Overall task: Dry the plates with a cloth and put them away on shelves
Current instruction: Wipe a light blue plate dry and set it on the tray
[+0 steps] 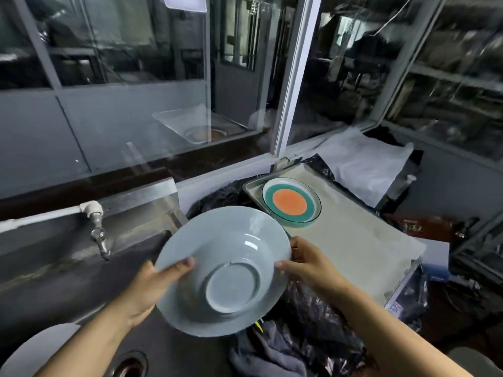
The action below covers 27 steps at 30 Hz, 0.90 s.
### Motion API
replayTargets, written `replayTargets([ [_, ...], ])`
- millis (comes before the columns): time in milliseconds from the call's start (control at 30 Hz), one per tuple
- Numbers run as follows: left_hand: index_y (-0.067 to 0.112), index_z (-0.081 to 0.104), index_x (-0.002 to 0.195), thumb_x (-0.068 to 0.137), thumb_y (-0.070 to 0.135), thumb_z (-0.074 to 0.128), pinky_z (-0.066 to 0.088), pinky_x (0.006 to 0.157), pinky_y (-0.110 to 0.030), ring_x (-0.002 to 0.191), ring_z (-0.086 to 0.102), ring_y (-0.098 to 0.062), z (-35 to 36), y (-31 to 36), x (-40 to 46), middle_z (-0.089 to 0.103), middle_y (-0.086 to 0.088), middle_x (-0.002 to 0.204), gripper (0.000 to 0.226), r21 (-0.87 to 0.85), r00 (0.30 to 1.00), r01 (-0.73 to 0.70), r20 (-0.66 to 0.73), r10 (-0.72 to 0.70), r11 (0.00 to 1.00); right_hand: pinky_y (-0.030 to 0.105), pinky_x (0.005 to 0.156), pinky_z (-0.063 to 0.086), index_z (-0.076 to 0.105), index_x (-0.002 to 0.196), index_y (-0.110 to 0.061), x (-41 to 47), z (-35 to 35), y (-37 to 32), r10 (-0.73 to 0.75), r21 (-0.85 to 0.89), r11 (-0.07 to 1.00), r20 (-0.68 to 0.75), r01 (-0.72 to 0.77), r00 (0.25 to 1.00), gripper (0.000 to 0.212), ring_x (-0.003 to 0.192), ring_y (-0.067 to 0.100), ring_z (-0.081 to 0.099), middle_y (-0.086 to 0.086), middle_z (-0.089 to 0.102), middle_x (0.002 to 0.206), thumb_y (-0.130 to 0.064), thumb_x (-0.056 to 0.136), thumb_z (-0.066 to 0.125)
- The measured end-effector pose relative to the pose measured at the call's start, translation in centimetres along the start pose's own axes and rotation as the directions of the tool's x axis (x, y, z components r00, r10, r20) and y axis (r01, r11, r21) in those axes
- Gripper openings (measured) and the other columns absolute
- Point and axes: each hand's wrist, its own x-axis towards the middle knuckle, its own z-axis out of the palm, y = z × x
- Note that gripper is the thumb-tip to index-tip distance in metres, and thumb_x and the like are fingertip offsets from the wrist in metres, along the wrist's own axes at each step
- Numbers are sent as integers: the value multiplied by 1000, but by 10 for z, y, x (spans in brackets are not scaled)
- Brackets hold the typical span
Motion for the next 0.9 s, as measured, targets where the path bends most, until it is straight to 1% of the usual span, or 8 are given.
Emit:
replayTargets([
  [167, 12, 70, 103, 22, 80, 81, 46, 99, -38, 104, 65, -16, 40, -6, 49, 75, 1, 104, 106, 81, 996, -4, -88, 11, 997, 42, 71, 50, 61, 95, -4, 18, -57, -17, -193, -89, 978, -45, 188, 980, 31, 80, 17, 62, 18, 67, 93, -18, 77, 82],
  [233, 21, 63, 122, 45, 87, 68, 39, 109, -46, 114, 60, -19, 59, -7, 67, 68, -1, 122, 101, -7, 991, 116, -73, -116, 993, 47, 72, 50, 61, 93, -8, 26, -78, -22, -284, -167, 947, -42, 274, 958, 26, 77, 20, 59, 12, 66, 89, -21, 80, 79],
  [333, 16, 60, 126, 66, 89, 35, 44, 97, -50, 104, 58, -31, 87, -15, 99, 64, -19, 119, 98, -269, 949, 312, 34, -315, 911, 30, 66, 47, 57, 90, -21, 43, -109, -18, -417, -390, 842, -30, 373, 909, 29, 68, 2, 51, -9, 60, 78, -43, 77, 72],
  [433, 12, 63, 121, 82, 80, 35, 44, 98, -54, 100, 58, -36, 122, -17, 123, 67, -23, 107, 83, -368, 919, 368, 3, -395, 854, 16, 59, 40, 52, 97, -30, 58, -134, -8, -541, -525, 701, 48, 482, 839, 25, 62, -3, 46, -19, 54, 72, -40, 82, 69],
  [500, 8, 63, 118, 95, 50, 40, 45, 97, -57, 102, 61, -40, 143, -14, 134, 68, -25, 108, 53, -361, 899, 395, -41, -437, 845, 23, 62, 45, 51, 98, -30, 66, -150, 0, -580, -537, 648, 113, 540, 807, 21, 64, 2, 49, -14, 58, 77, -36, 85, 66],
  [600, -2, 61, 111, 82, 17, 47, 58, 75, -54, 85, 70, -44, 160, -7, 149, 68, -30, 101, 37, -310, 875, 443, -56, -481, 841, 21, 63, 44, 51, 99, -31, 78, -176, 10, -595, -537, 619, 155, 573, 789, 16, 72, 14, 59, -10, 65, 87, -37, 86, 60],
  [700, -6, 60, 94, 75, 1, 49, 60, 56, -45, 75, 70, -39, 176, -5, 165, 69, -26, 85, 23, -327, 878, 426, -76, -472, 844, 20, 62, 45, 55, 95, -29, 92, -201, 24, -611, -556, 590, 167, 586, 774, 12, 73, 12, 63, -11, 68, 88, -38, 88, 58],
  [900, -4, 60, 112, 84, -6, 47, 60, 59, -32, 88, 64, -29, 205, 3, 211, 69, -17, 97, 31, -146, 901, 404, -105, -420, 903, 27, 71, 57, 71, 98, -20, 127, -244, 59, -666, -677, 448, 183, 584, 723, 17, 89, 18, 70, -5, 73, 97, -19, 82, 66],
])
